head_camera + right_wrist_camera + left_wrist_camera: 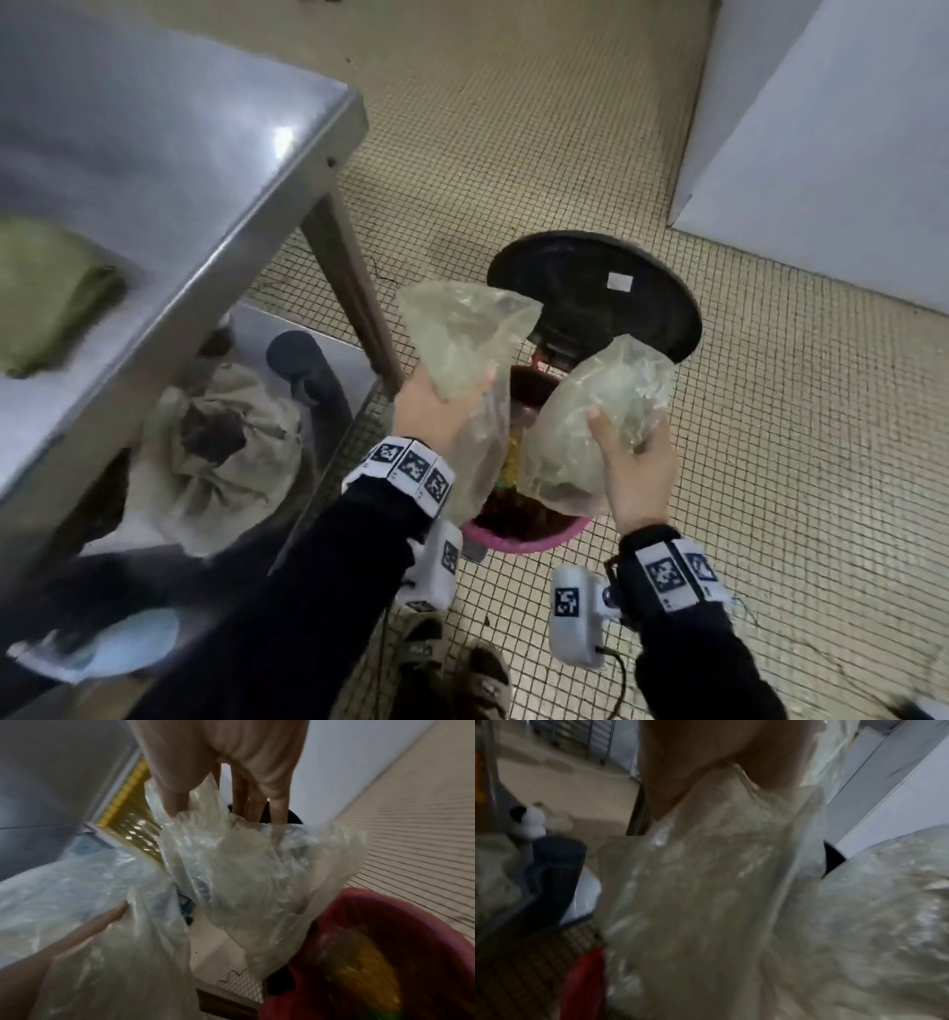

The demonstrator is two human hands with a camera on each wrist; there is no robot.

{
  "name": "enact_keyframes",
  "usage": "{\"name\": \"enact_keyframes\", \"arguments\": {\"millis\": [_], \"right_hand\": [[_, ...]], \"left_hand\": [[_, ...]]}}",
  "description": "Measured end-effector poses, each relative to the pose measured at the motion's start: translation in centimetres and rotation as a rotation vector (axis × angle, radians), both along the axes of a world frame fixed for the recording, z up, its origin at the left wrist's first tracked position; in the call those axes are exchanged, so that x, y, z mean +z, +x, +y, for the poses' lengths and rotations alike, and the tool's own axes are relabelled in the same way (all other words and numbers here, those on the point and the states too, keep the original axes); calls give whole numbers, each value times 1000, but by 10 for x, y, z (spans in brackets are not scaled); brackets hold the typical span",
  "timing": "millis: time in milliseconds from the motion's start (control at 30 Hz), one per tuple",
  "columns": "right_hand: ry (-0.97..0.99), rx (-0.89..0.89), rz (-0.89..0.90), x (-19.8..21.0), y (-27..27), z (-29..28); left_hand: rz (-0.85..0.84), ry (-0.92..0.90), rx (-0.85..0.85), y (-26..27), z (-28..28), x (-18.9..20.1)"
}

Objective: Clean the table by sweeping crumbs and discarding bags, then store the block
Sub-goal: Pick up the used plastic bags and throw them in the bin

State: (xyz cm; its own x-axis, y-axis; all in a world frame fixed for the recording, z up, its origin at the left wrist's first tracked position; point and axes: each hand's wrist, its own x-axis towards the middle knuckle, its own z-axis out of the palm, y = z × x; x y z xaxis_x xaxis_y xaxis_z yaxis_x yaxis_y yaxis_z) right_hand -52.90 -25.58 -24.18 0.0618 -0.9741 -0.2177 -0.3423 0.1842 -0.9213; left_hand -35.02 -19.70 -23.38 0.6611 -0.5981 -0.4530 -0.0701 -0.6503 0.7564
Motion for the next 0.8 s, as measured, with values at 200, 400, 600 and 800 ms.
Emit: {"name": "enact_keyframes", "arguments": {"millis": [200,400,600,800], "right_hand": [[165,-233,31,-141,4,-8],[259,-1,406,-231,5,-6],[544,357,657,-244,14,-6],[419,322,626,-197,13,2]], "left_hand": [[92,59,125,-15,-41,-146],[-58,139,-53,-32,-54,-227],[-5,340,-457,-45,-42,-262],[-100,280,-493,-16,-33,-209]]}}
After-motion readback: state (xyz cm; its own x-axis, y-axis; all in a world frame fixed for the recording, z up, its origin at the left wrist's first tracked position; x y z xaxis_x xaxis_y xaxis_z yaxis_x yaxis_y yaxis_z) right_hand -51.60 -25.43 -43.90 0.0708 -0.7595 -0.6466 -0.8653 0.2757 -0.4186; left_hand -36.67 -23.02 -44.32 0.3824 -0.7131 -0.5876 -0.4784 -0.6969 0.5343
